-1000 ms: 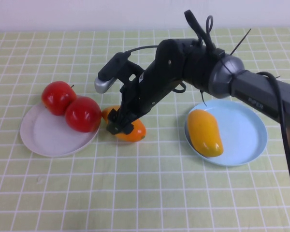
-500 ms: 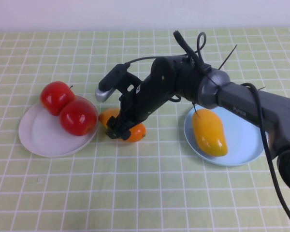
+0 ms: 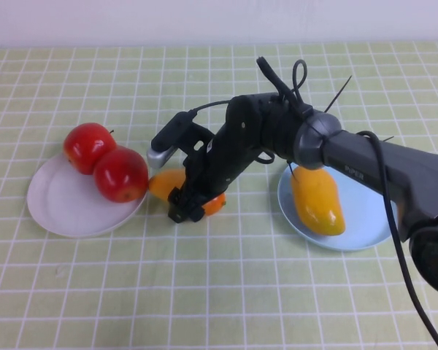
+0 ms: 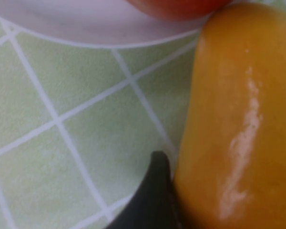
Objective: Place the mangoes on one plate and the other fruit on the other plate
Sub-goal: Put another type of fruit in the right plate
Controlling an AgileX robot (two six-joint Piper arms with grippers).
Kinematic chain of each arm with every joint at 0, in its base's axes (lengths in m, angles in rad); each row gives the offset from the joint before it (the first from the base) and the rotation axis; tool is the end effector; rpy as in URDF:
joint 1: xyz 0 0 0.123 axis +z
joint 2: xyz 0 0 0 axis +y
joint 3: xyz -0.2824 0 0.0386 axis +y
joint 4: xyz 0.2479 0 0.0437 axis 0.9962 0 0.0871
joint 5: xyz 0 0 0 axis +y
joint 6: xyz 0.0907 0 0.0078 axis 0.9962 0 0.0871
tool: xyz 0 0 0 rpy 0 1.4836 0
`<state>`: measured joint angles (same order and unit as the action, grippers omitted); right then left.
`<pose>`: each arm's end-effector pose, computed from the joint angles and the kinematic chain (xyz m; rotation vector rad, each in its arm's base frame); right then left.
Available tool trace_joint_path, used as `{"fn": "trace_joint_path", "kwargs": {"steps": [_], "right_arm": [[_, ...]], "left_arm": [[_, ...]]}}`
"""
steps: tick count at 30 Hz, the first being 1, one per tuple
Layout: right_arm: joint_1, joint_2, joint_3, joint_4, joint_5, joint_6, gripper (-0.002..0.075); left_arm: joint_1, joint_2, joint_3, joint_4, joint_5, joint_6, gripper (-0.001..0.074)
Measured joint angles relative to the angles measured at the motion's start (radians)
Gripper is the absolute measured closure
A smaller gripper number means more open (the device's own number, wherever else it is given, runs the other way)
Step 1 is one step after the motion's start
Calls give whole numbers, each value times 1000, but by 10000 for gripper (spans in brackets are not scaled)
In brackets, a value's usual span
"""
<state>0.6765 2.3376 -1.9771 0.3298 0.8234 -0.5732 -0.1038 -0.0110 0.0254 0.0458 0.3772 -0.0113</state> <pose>0.3869 0.3384 0.1754 -1.3686 2.2758 0.4278 0.0524 -0.0039 0.1712 0.1150 1.8714 -0.0341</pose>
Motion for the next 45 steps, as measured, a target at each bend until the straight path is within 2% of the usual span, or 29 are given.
{"fn": "trace_joint_path", "kwargs": {"steps": [5,11,16,19,26,31,37,42,45], "right_arm": [[-8,-34,0,-35,94,69,145],[-41,-167,2,-178,171,378,145],[-116,-259,0,-302,309,660,145],[-168,-263,0,-345,383,744,145],[-250,-265,82,-358,405,791,145],[-298,-300,210,-361,405,800,145],[-322,-375,391,-345,343,805,145],[-326,-394,467,-309,264,795,145],[-326,-394,477,-302,230,769,88]], "left_arm": [[0,0,0,0,0,0,731],[0,0,0,0,0,0,731],[0,0,0,0,0,0,731],[0,0,0,0,0,0,731],[0,0,0,0,0,0,731],[0,0,0,0,0,0,731],[0,0,0,0,0,0,731],[0,0,0,0,0,0,731],[0,0,0,0,0,0,731]]}}
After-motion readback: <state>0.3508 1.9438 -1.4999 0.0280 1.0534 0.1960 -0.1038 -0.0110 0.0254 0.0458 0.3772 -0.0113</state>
